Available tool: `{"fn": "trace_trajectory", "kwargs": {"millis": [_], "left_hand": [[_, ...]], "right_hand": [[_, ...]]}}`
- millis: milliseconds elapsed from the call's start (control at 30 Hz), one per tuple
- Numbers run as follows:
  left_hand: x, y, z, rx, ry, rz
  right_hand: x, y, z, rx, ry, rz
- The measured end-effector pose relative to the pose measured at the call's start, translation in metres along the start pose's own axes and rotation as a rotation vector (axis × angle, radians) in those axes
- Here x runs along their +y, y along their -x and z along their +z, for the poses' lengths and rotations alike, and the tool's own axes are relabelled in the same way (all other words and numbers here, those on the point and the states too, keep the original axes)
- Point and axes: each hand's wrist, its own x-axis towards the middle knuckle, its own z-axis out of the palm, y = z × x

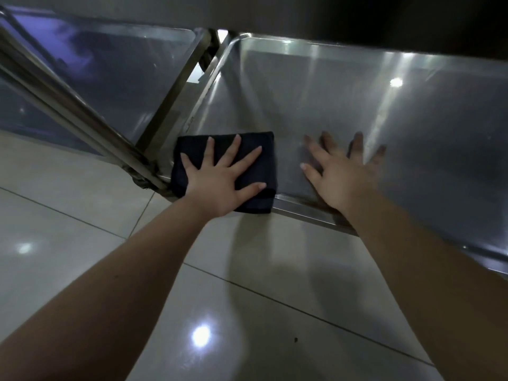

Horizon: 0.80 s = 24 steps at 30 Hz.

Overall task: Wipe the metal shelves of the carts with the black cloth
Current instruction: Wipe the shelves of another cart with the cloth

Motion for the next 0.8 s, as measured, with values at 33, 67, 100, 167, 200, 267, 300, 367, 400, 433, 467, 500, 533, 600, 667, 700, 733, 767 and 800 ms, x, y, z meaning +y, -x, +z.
{"fn": "trace_trajectory", "kwargs": {"millis": [33, 67, 100, 167, 200, 267, 300, 367, 400, 433, 467, 500, 533, 600, 667, 700, 733, 767, 800], "left_hand": [[-0.001, 0.001, 0.0, 0.001, 0.007, 0.001], [-0.002, 0.001, 0.001, 0.005, 0.012, 0.005], [-0.003, 0.002, 0.002, 0.012, 0.013, 0.01], [-0.007, 0.001, 0.003, 0.021, 0.023, 0.006], [-0.009, -0.003, 0.002, 0.022, 0.031, -0.007], [-0.015, -0.018, -0.001, 0.023, 0.033, -0.033], [-0.019, -0.028, -0.004, 0.026, 0.033, -0.041], [-0.026, -0.053, -0.011, 0.053, 0.042, -0.029], [-0.029, -0.067, -0.014, 0.064, 0.046, -0.016], [-0.03, -0.082, -0.019, 0.06, 0.047, -0.006], [-0.03, -0.096, -0.025, 0.042, 0.044, -0.006], [-0.029, -0.109, -0.03, 0.016, 0.036, -0.013], [-0.026, -0.119, -0.035, -0.007, 0.025, -0.022], [-0.019, -0.13, -0.04, -0.035, 0.008, -0.034], [-0.014, -0.119, -0.039, -0.041, 0.012, -0.011], [-0.014, -0.107, -0.036, -0.031, 0.02, 0.015], [-0.015, -0.091, -0.031, -0.019, 0.029, 0.048], [-0.018, -0.072, -0.025, -0.015, 0.035, 0.084], [-0.022, -0.052, -0.021, -0.023, 0.033, 0.118]], "right_hand": [[-0.012, -0.009, -0.003, -0.025, -0.026, -0.022], [-0.022, -0.016, -0.004, -0.049, -0.037, -0.025], [-0.031, -0.019, -0.002, -0.058, -0.029, -0.018], [-0.039, -0.019, 0.005, -0.037, 0.01, 0.005], [-0.04, -0.017, 0.009, -0.021, 0.021, 0.013], [-0.038, -0.016, 0.011, 0.0, 0.035, 0.014], [-0.037, -0.016, 0.01, 0.002, 0.042, 0.006], [-0.037, -0.017, 0.01, 0.001, 0.064, -0.012], [-0.037, -0.017, 0.011, -0.005, 0.076, -0.014], [-0.037, -0.017, 0.011, -0.01, 0.086, -0.011], [-0.037, -0.017, 0.011, -0.015, 0.093, -0.01], [-0.037, -0.017, 0.01, -0.019, 0.095, -0.01], [-0.037, -0.017, 0.01, -0.021, 0.095, -0.01], [-0.036, -0.018, 0.009, -0.022, 0.095, -0.004], [-0.034, -0.018, 0.009, -0.028, 0.091, 0.009], [-0.034, -0.019, 0.009, -0.025, 0.083, 0.013], [-0.033, -0.019, 0.009, -0.021, 0.074, 0.016], [-0.033, -0.02, 0.009, -0.018, 0.069, 0.017], [-0.032, -0.02, 0.009, -0.02, 0.065, 0.016]]}}
